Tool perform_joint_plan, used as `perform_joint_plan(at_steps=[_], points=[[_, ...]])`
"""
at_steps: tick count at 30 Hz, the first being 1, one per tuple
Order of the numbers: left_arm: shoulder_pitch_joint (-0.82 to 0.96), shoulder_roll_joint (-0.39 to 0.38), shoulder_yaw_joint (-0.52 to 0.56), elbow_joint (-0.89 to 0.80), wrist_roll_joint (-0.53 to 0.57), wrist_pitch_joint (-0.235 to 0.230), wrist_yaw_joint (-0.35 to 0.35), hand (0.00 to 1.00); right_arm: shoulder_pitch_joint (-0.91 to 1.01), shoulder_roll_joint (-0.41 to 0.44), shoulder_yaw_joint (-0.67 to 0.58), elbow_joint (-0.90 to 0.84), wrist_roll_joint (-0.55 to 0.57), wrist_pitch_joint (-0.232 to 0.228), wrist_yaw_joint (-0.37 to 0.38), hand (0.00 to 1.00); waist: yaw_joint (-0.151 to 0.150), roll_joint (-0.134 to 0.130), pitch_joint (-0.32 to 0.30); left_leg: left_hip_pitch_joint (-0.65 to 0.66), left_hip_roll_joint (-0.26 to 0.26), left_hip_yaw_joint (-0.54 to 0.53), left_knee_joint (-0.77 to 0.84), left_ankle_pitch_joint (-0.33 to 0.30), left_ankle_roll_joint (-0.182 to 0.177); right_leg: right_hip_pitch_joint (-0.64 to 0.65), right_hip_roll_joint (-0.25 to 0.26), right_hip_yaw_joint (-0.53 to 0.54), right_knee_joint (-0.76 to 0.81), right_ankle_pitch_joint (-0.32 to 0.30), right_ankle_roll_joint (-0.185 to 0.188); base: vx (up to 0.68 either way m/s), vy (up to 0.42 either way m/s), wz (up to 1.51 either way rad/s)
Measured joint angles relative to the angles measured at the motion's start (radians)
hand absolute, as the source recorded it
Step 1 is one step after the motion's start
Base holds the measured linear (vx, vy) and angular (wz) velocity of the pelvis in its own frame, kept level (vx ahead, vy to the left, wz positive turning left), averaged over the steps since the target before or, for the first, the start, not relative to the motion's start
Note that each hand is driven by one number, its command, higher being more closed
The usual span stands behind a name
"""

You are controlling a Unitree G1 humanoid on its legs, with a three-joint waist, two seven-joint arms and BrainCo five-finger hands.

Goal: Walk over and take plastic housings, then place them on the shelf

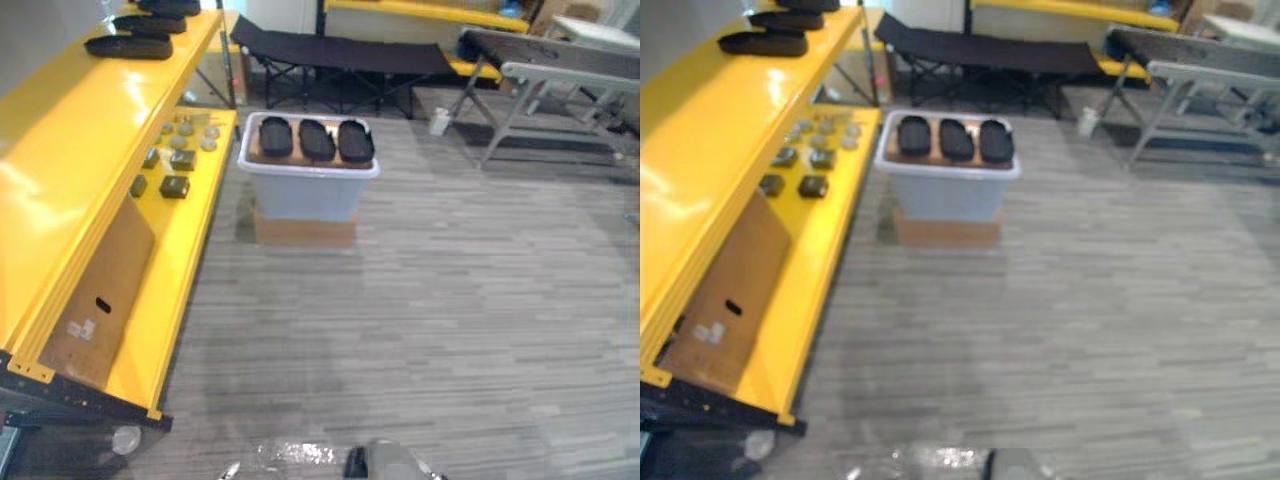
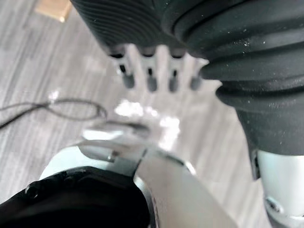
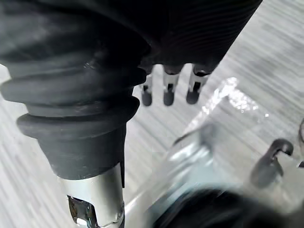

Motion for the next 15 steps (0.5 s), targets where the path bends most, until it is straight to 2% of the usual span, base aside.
perform_joint_plan(at_steps=[2,3,4,5,6,7,8,9,11,12,13,14,15], points=[[-0.011,-0.009,0.016,-0.001,0.0,-0.002,-0.002,0.0,0.026,0.005,-0.018,-0.001,-0.019,0.017,-0.001,0.0,0.001,0.013,0.006,0.017,0.022,-0.013,0.014,-0.026,-0.021,-0.011,0.004,-0.001,-0.092,0.05,-0.012,0.25,-0.112,0.29],[-0.013,-0.02,0.039,-0.006,-0.003,-0.003,-0.007,0.0,0.042,0.011,-0.018,-0.003,-0.041,0.03,0.001,0.0,0.0,0.02,0.008,0.029,0.038,-0.023,0.034,-0.052,-0.042,-0.016,0.007,0.0,-0.127,0.084,-0.004,0.37,-0.22,0.29],[-0.011,-0.027,0.064,-0.017,-0.006,-0.003,-0.014,0.0,0.07,0.026,-0.016,-0.003,-0.066,0.042,0.005,0.0,0.001,0.021,0.008,0.053,0.053,-0.032,0.047,-0.085,-0.072,-0.019,0.003,0.0,-0.136,0.11,-0.008,0.4,-0.25,0.26],[-0.01,-0.029,0.072,-0.022,-0.007,-0.003,-0.014,0.0,0.078,0.034,-0.016,-0.003,-0.079,0.047,0.007,0.0,0.001,0.021,0.007,0.066,0.059,-0.036,0.05,-0.099,-0.083,-0.019,0.002,-0.001,-0.131,0.117,-0.015,0.38,-0.25,0.22],[-0.01,-0.036,0.082,-0.03,-0.012,-0.003,-0.013,0.0,0.083,0.039,-0.016,-0.001,-0.079,0.051,0.01,0.0,0.0,0.028,0.004,0.075,0.069,-0.039,0.05,-0.112,-0.093,-0.024,0.005,-0.004,-0.111,0.151,-0.029,0.34,-0.24,0.26],[-0.006,-0.062,0.088,-0.052,-0.022,-0.003,-0.013,0.0,0.099,0.029,-0.018,-0.004,-0.078,0.054,0.019,0.0,-0.008,0.059,-0.017,0.09,0.106,-0.047,0.033,-0.125,-0.112,-0.041,0.028,-0.016,-0.058,0.177,-0.042,0.46,-0.285,0.36],[-0.004,-0.09,0.089,-0.06,-0.047,-0.003,-0.011,0.0,0.103,0.014,-0.019,-0.005,-0.078,0.056,0.016,0.0,-0.013,0.085,-0.034,0.098,0.134,-0.05,0.031,-0.116,-0.121,-0.045,0.052,-0.038,-0.029,0.13,-0.067,0.48,-0.27,0.25],[-0.006,-0.115,0.111,-0.082,-0.084,-0.002,-0.012,0.0,0.093,-0.007,-0.02,-0.01,-0.077,0.055,0.012,0.0,-0.011,0.102,-0.04,0.08,0.155,-0.048,0.095,-0.078,-0.146,-0.043,0.067,-0.042,-0.006,0.091,-0.092,0.59,-0.369,0.05],[-0.009,-0.143,0.138,-0.117,-0.114,-0.007,-0.003,0.0,0.077,-0.028,-0.034,-0.026,-0.076,0.047,0.005,0.0,-0.016,0.106,-0.04,-0.017,0.184,-0.057,0.349,-0.007,-0.161,0.004,0.077,-0.05,-0.011,0.05,-0.104,0.48,-0.344,0.0],[-0.011,-0.141,0.148,-0.132,-0.132,-0.011,-0.001,0.0,0.074,-0.041,-0.039,-0.04,-0.077,0.042,-0.011,0.0,-0.022,0.116,-0.041,-0.123,0.243,-0.052,0.591,0.041,-0.168,0.068,0.103,-0.055,-0.053,0.029,-0.104,0.4,-0.244,0.14],[-0.013,-0.136,0.155,-0.136,-0.135,-0.015,0.001,0.0,0.066,-0.047,-0.039,-0.04,-0.077,0.037,-0.016,0.0,-0.022,0.124,-0.039,-0.167,0.274,-0.039,0.705,0.038,-0.166,0.113,0.121,-0.059,-0.088,0.031,-0.108,0.5,-0.249,0.09],[-0.014,-0.123,0.155,-0.134,-0.159,-0.019,0.005,0.0,0.036,-0.05,-0.038,-0.022,-0.077,0.032,-0.027,0.0,-0.015,0.12,-0.036,-0.221,0.289,-0.013,0.811,0.021,-0.152,0.202,0.135,-0.062,-0.147,0.039,-0.114,0.59,-0.263,-0.01],[-0.015,-0.11,0.155,-0.136,-0.163,-0.019,0.002,0.0,0.01,-0.065,-0.039,-0.003,-0.085,0.015,-0.027,0.0,-0.01,0.104,-0.032,-0.26,0.265,0.019,0.802,0.002,-0.142,0.282,0.129,-0.06,-0.194,0.04,-0.113,0.46,-0.176,-0.09]])
